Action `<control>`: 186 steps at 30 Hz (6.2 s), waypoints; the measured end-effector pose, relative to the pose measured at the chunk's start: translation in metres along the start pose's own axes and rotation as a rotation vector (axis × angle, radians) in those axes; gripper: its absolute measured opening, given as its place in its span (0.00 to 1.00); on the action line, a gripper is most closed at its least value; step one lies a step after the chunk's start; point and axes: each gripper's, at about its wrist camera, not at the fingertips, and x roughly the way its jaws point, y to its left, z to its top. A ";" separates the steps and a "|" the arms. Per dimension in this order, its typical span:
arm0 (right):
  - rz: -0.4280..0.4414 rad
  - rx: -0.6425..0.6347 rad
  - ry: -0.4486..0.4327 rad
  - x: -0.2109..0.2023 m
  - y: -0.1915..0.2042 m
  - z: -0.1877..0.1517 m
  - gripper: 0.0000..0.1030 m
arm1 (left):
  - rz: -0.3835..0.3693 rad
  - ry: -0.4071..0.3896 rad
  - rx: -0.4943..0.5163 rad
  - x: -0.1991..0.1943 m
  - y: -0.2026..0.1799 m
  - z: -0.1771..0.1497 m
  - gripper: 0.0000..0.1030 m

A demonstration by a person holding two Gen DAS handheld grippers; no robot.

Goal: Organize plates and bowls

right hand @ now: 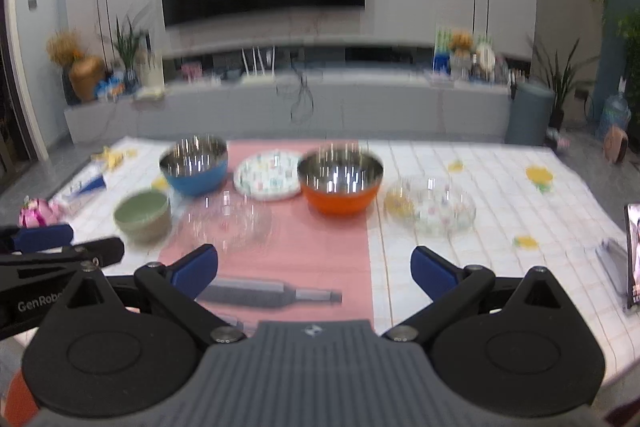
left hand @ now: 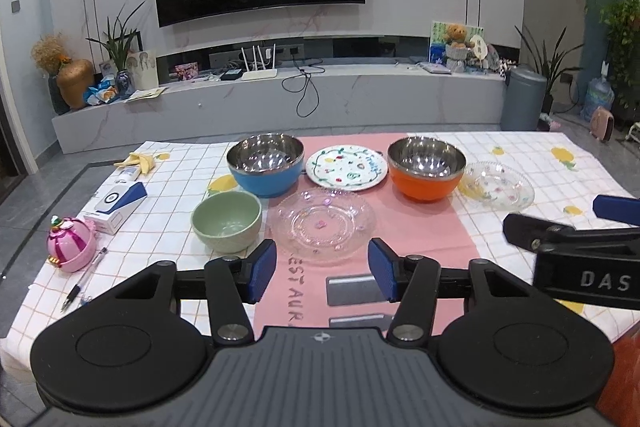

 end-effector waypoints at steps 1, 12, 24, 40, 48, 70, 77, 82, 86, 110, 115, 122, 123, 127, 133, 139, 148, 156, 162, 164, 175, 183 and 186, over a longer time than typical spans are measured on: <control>-0.001 -0.001 -0.023 0.001 -0.002 0.001 0.98 | -0.006 0.001 -0.003 0.003 0.001 0.002 0.56; -0.034 0.072 0.011 0.059 -0.035 0.022 0.97 | -0.156 -0.009 -0.093 0.053 -0.001 0.034 0.49; -0.051 0.196 0.180 0.182 -0.080 0.051 0.43 | -0.330 0.081 -0.260 0.177 -0.017 0.075 0.28; -0.042 0.299 0.266 0.276 -0.102 0.069 0.19 | -0.320 0.218 -0.356 0.270 -0.033 0.081 0.15; -0.033 0.347 0.286 0.271 -0.103 0.070 0.13 | -0.312 0.235 -0.353 0.264 -0.033 0.086 0.11; 0.247 0.371 0.335 0.105 -0.015 0.010 0.13 | -0.176 0.165 -0.470 0.072 0.062 0.015 0.11; 0.315 0.322 0.389 0.093 0.025 -0.019 0.13 | -0.123 0.215 -0.558 0.060 0.099 -0.030 0.11; 0.321 0.267 0.407 0.097 0.045 -0.027 0.13 | -0.081 0.213 -0.552 0.060 0.105 -0.043 0.11; 0.319 0.249 0.424 0.100 0.053 -0.033 0.13 | -0.070 0.230 -0.552 0.062 0.110 -0.053 0.11; 0.299 0.170 0.290 0.104 0.050 0.013 0.48 | -0.107 0.143 -0.446 0.054 0.138 0.007 0.37; 0.285 0.150 0.262 0.132 0.054 0.056 0.49 | -0.142 0.123 -0.408 0.080 0.147 0.051 0.37; 0.272 0.139 0.279 0.203 0.072 0.109 0.49 | -0.206 0.214 -0.430 0.156 0.163 0.093 0.37; 0.269 0.147 0.293 0.215 0.074 0.113 0.49 | -0.202 0.231 -0.420 0.169 0.164 0.097 0.37; 0.252 0.152 0.358 0.271 0.089 0.127 0.49 | -0.138 0.292 -0.379 0.217 0.168 0.106 0.37; 0.224 0.159 0.426 0.331 0.108 0.123 0.45 | -0.118 0.296 -0.452 0.266 0.181 0.108 0.37; 0.230 0.200 0.470 0.363 0.114 0.116 0.34 | -0.088 0.323 -0.494 0.296 0.182 0.102 0.33; 0.246 0.255 0.485 0.372 0.112 0.116 0.14 | -0.095 0.330 -0.527 0.298 0.185 0.099 0.09; 0.255 0.237 0.446 0.336 0.110 0.132 0.13 | -0.091 0.288 -0.509 0.262 0.179 0.111 0.08; 0.284 0.241 0.411 0.292 0.106 0.145 0.12 | -0.081 0.252 -0.512 0.216 0.175 0.119 0.08; 0.296 0.239 0.393 0.273 0.105 0.149 0.12 | -0.079 0.231 -0.508 0.198 0.173 0.122 0.09; 0.358 0.240 0.299 0.163 0.091 0.161 0.12 | -0.070 0.127 -0.494 0.098 0.156 0.133 0.09; 0.408 0.267 0.242 0.088 0.069 0.151 0.12 | -0.081 0.062 -0.492 0.033 0.139 0.122 0.09; 0.425 0.265 0.213 0.063 0.062 0.143 0.12 | -0.084 0.042 -0.492 0.012 0.133 0.109 0.09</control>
